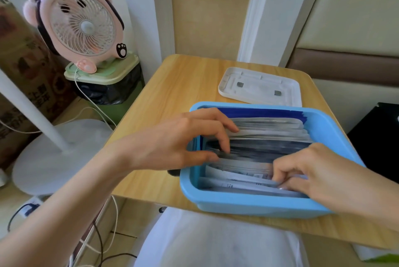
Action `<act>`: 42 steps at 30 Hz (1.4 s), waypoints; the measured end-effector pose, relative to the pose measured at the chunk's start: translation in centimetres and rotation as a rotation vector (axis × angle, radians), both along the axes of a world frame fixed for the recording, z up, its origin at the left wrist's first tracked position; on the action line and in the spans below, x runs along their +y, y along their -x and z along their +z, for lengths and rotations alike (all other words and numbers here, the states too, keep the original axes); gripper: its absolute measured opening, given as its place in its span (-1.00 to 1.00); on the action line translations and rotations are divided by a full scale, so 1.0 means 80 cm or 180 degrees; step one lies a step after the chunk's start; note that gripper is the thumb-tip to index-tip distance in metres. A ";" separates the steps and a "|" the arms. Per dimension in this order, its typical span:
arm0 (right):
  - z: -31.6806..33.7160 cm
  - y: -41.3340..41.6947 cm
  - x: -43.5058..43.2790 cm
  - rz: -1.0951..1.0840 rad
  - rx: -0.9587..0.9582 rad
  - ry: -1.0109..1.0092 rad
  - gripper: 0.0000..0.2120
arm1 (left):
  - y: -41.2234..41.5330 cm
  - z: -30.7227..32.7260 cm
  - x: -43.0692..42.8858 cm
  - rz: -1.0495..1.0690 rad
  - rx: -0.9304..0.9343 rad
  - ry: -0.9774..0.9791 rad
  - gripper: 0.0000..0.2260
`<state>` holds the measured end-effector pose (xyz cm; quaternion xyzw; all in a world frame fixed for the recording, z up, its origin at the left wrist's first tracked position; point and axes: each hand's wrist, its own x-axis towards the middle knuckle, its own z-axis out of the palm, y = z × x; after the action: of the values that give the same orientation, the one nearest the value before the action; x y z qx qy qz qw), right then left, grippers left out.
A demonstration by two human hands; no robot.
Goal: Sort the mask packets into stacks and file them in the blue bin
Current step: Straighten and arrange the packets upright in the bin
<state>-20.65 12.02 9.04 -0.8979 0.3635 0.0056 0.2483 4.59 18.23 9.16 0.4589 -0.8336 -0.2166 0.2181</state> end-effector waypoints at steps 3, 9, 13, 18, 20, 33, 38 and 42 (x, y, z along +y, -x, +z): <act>0.017 -0.004 -0.005 0.0292 0.0337 -0.0443 -0.48 | 0.006 -0.005 0.001 -0.0102 -0.0144 0.0041 -0.88; 0.019 -0.008 -0.007 0.0453 0.0568 -0.0678 -0.73 | 0.001 -0.005 0.000 -0.0202 -0.0261 -0.0405 -0.79; 0.028 -0.014 -0.012 0.0587 0.0845 -0.0679 -0.86 | 0.000 0.004 -0.005 -0.0283 -0.0334 -0.0817 -0.68; 0.014 -0.016 -0.006 0.0452 0.0632 -0.0220 -0.91 | -0.004 0.010 -0.012 -0.0423 -0.0423 -0.1133 -0.59; 0.004 -0.012 -0.001 0.0199 0.0348 -0.0174 -0.82 | -0.003 0.008 -0.014 -0.0473 -0.0455 -0.1134 -0.56; 0.004 0.006 -0.007 0.0248 0.0048 -0.0352 -0.73 | 0.020 0.025 -0.008 -0.0227 -0.1366 -0.0905 -0.62; 0.001 0.001 -0.007 0.0461 0.0196 -0.0284 -0.70 | 0.021 0.022 -0.005 -0.0240 -0.1328 -0.0760 -0.65; 0.002 -0.007 -0.004 0.0430 0.0161 -0.0202 -0.70 | 0.021 0.021 -0.005 -0.0272 -0.1351 -0.0736 -0.66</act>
<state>-20.08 11.66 9.20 -0.9116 0.3079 0.0566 0.2665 2.92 17.85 10.82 0.4804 -0.8491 -0.2183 -0.0252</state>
